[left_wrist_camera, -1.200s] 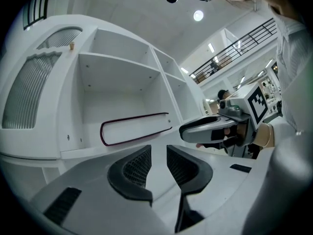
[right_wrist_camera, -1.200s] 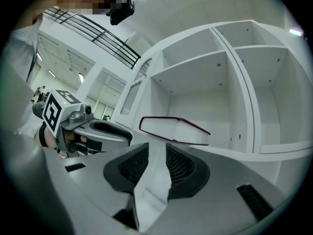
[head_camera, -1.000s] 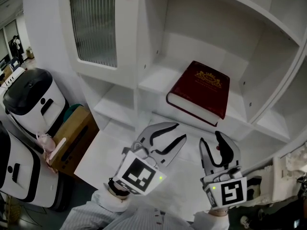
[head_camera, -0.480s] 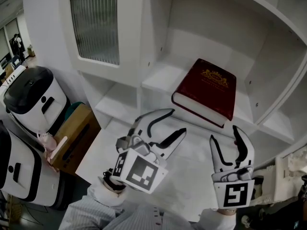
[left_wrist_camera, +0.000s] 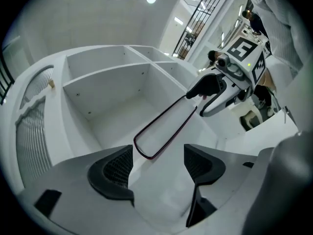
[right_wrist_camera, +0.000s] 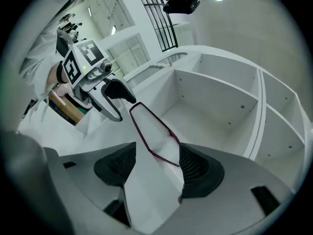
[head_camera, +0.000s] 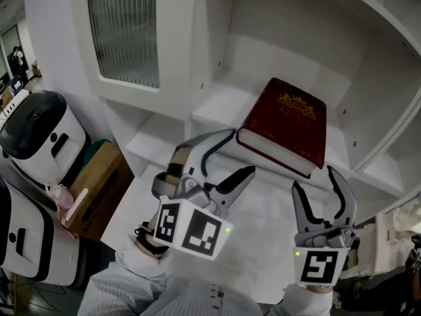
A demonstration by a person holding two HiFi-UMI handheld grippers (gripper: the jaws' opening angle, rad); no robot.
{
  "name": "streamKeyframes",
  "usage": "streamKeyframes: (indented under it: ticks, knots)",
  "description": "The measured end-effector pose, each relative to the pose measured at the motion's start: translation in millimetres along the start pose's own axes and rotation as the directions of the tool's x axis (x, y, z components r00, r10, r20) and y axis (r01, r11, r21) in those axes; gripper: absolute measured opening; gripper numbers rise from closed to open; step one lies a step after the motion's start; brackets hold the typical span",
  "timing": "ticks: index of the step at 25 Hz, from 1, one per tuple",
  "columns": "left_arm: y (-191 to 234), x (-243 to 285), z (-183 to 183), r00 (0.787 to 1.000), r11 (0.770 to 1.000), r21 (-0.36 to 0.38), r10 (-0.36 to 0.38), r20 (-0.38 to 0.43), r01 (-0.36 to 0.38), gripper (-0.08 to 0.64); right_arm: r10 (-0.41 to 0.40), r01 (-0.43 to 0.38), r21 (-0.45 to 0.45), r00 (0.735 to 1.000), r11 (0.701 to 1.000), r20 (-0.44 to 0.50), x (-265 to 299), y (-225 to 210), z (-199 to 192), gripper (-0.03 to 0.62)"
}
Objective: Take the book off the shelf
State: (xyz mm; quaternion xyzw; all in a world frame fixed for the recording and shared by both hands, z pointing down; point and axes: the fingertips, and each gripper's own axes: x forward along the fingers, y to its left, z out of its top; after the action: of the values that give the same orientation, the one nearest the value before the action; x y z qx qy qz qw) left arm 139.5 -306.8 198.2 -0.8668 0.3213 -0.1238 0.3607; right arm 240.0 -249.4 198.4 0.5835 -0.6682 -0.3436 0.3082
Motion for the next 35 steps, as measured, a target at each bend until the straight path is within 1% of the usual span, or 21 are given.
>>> streamKeyframes:
  ticks: [4,8,11,13,15,20,24,32,35]
  knots:
    - [5,8,-4,1.0,0.999,0.043,-0.011,0.0,0.011,0.335,-0.016,0.015,-0.036,1.0,0.999,-0.024,5,-7,-3,0.239]
    - [13,19,-7,1.0,0.993,0.115,-0.008,-0.008,0.008,0.354,-0.029,0.026,-0.08,0.999,0.996,-0.036,11,-14,-6,0.244]
    - [16,27,-7,1.0,0.985,0.17,-0.014,-0.007,0.015,0.366,-0.018,0.015,-0.121,0.999,0.993,-0.03,14,-15,-6,0.249]
    - [16,32,-7,1.0,0.977,0.213,-0.024,-0.01,0.026,0.37,-0.005,0.002,-0.15,1.0,0.989,-0.023,16,-13,-5,0.25]
    - [17,38,-6,1.0,0.967,0.252,-0.027,-0.013,0.03,0.373,0.009,-0.012,-0.197,1.0,0.98,-0.014,20,-11,-2,0.25]
    - [19,48,-2,0.999,0.945,0.326,-0.032,-0.009,0.033,0.379,0.032,-0.026,-0.312,0.999,0.95,0.015,31,-10,4,0.25]
    - [13,56,2,0.999,0.919,0.392,-0.049,-0.005,0.047,0.379,0.035,-0.016,-0.379,0.998,0.925,0.045,39,-8,6,0.25]
    - [3,68,7,0.997,0.886,0.459,-0.082,0.002,0.071,0.379,0.082,-0.034,-0.451,0.993,0.892,0.087,55,-2,13,0.25]
    - [3,69,9,0.996,0.885,0.461,-0.086,0.006,0.074,0.379,0.1,-0.052,-0.453,0.991,0.89,0.083,61,0,14,0.25]
